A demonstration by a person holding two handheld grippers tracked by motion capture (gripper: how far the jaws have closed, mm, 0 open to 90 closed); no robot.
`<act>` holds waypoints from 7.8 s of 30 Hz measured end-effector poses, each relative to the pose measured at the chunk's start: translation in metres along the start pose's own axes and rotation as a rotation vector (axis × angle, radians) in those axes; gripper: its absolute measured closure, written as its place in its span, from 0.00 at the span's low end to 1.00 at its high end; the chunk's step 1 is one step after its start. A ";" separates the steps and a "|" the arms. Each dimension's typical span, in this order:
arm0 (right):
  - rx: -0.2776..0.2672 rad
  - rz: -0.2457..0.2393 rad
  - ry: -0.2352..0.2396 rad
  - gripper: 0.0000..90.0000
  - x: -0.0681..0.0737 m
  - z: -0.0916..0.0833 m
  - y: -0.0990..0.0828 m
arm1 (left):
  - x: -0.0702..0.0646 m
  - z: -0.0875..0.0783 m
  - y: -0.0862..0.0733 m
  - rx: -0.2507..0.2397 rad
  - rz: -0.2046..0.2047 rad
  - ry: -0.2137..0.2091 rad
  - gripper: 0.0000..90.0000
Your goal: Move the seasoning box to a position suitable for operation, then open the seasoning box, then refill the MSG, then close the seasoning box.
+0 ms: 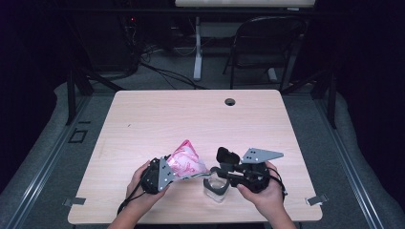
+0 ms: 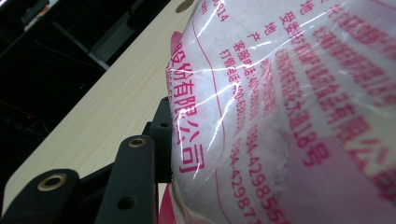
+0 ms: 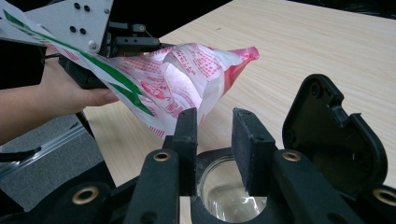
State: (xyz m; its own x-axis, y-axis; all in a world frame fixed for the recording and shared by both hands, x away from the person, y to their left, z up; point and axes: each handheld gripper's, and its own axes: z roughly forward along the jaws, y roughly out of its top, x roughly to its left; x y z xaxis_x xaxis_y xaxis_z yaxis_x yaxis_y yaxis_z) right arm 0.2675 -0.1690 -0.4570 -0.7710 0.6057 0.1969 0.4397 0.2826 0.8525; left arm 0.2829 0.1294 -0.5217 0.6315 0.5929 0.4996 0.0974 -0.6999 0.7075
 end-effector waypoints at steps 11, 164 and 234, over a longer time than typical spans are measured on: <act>-0.015 0.020 -0.009 0.79 -0.004 -0.002 -0.002 | -0.008 0.002 0.011 0.005 0.093 0.055 0.67; 0.133 -0.011 -0.034 1.00 0.002 0.031 -0.010 | -0.032 0.008 0.044 0.038 0.604 0.303 0.69; 0.137 0.000 -0.033 1.00 0.001 0.035 -0.014 | -0.036 0.006 0.047 0.053 0.716 0.357 0.70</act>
State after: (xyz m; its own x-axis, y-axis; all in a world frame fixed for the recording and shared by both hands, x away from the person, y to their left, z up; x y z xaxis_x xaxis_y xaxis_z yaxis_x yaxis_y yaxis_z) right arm 0.2762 -0.1465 -0.4859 -0.7564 0.6292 0.1790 0.5002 0.3799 0.7781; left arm 0.2696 0.0728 -0.5092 0.2709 0.0776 0.9595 -0.1966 -0.9713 0.1341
